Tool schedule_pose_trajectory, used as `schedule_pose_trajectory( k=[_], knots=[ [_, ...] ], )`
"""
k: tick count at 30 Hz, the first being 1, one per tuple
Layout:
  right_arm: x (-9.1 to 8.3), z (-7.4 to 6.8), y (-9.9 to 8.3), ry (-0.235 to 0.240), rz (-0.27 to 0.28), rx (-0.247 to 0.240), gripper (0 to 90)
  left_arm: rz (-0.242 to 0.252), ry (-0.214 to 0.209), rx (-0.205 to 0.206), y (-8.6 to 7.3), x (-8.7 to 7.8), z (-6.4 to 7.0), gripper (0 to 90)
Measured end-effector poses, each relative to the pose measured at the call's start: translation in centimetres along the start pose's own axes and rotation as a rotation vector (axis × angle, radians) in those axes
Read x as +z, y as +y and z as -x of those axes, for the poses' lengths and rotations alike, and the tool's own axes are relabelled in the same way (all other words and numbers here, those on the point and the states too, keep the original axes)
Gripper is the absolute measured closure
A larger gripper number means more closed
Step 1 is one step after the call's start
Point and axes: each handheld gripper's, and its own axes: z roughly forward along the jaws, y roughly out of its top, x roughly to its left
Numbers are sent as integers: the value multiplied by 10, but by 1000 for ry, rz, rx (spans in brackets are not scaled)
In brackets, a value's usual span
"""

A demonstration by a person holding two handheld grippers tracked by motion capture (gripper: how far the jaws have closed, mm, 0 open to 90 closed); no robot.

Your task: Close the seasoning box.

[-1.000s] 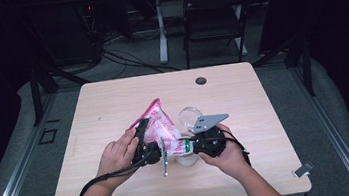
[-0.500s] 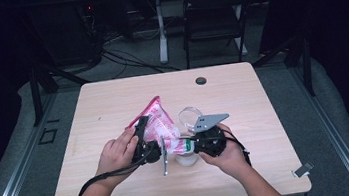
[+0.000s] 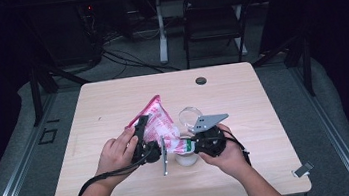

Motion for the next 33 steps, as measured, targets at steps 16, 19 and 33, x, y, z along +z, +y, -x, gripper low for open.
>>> schedule_pose_trajectory(
  k=[16,19,33],
  knots=[
    [3,2,-2,-1,-20,6,900,2,17,-2,1,-2,-1,646],
    [3,3,-3,0,-21,9,900,5,20,2,1,-2,-1,647],
    [3,4,-3,0,-21,27,900,16,35,5,3,-3,-2,649]
  ],
)
